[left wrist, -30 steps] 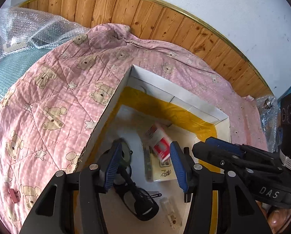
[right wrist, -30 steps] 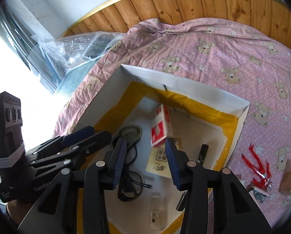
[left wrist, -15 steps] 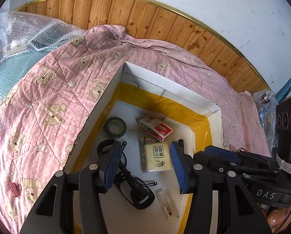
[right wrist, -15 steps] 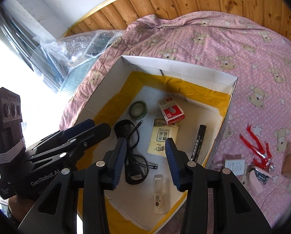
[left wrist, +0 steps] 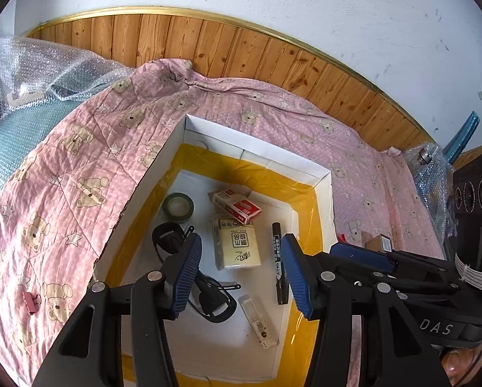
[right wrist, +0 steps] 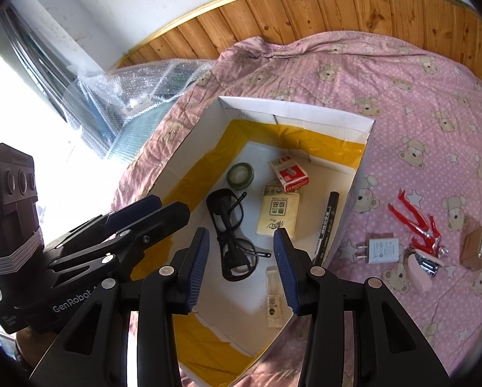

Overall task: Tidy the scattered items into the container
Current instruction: 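Withdraw both grippers from the box back over the quilt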

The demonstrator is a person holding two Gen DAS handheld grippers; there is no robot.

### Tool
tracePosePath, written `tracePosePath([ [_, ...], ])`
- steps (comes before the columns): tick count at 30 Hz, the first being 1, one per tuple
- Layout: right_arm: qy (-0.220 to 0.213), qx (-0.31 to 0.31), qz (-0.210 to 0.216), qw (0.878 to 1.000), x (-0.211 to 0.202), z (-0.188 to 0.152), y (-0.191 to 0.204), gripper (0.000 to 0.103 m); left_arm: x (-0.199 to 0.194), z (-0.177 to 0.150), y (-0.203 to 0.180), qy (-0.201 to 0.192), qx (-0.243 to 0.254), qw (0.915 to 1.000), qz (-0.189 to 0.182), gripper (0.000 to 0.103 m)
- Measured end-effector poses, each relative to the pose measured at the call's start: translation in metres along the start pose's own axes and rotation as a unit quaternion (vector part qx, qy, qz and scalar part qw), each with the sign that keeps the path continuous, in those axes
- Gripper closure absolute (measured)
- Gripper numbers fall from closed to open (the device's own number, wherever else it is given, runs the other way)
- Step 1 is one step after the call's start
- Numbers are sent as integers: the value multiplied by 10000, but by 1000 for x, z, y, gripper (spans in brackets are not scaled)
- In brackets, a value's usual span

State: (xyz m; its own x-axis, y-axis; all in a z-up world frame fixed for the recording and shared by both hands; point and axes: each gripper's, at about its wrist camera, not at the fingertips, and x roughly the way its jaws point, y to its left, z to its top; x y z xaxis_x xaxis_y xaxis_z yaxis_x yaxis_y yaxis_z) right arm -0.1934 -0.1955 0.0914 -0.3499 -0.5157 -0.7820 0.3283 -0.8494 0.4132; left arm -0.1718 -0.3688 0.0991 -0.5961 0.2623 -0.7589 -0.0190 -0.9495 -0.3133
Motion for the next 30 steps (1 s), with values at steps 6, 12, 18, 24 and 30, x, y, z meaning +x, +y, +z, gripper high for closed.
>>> tracePosePath([
  [6, -2, -60, 17, 10000, -9, -18, 7, 58, -15, -11, -4, -70, 18, 10000, 17, 50],
  [12, -26, -91, 33, 9999, -17, -35, 13, 58, -26, -26, -8, -71, 36, 9999, 89, 50],
  [18, -90, -157, 68, 9998, -29, -53, 17, 58, -36, -40, -13, -56, 46, 9998, 158, 50],
  [24, -257, -49, 123, 9996, -49, -69, 7, 58, -47, -50, -34, -94, 198, 9996, 193, 50],
  [30, -414, 136, 120, 9990, -70, -88, -9, 58, -54, -62, -61, -102, 412, 9990, 131, 50],
])
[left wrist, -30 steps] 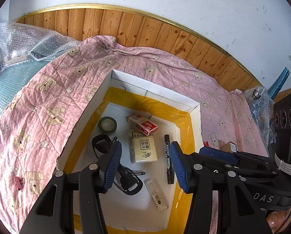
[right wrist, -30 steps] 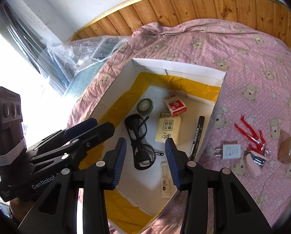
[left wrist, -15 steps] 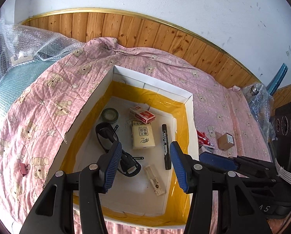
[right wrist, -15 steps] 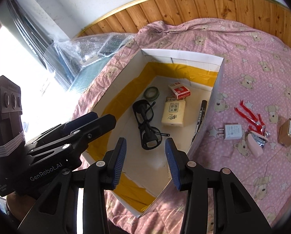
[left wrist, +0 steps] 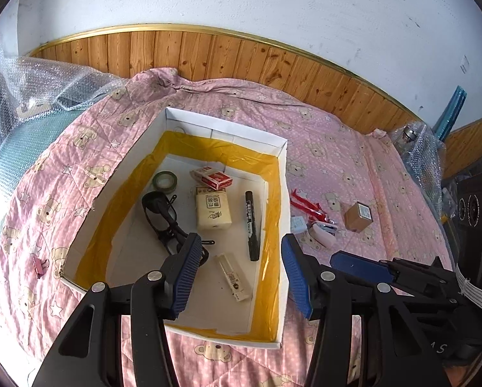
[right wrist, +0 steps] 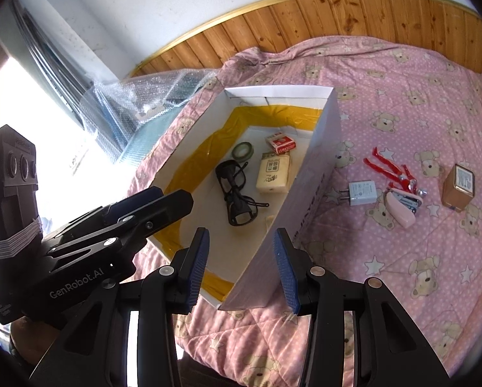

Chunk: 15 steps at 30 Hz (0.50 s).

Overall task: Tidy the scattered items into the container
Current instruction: 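Withdraw both grippers from the box back over the quilt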

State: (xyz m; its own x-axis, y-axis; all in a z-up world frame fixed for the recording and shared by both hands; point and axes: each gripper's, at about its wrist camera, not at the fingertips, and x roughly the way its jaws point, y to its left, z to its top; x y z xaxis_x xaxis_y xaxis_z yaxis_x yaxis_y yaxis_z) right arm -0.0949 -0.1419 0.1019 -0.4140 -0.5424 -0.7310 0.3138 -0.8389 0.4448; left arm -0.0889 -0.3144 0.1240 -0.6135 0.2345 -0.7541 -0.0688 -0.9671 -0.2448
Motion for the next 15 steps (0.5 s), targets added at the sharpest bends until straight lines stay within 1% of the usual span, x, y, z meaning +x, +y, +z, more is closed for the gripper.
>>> tracePosePath([
  [9, -209, 297, 4, 9993, -32, -29, -24, 58, -4, -18, -39, 55, 305, 9994, -131, 50],
  [15, -300, 548, 9, 9980, -46, -50, -42, 58, -1, -33, -62, 130, 473, 9985, -230, 50],
])
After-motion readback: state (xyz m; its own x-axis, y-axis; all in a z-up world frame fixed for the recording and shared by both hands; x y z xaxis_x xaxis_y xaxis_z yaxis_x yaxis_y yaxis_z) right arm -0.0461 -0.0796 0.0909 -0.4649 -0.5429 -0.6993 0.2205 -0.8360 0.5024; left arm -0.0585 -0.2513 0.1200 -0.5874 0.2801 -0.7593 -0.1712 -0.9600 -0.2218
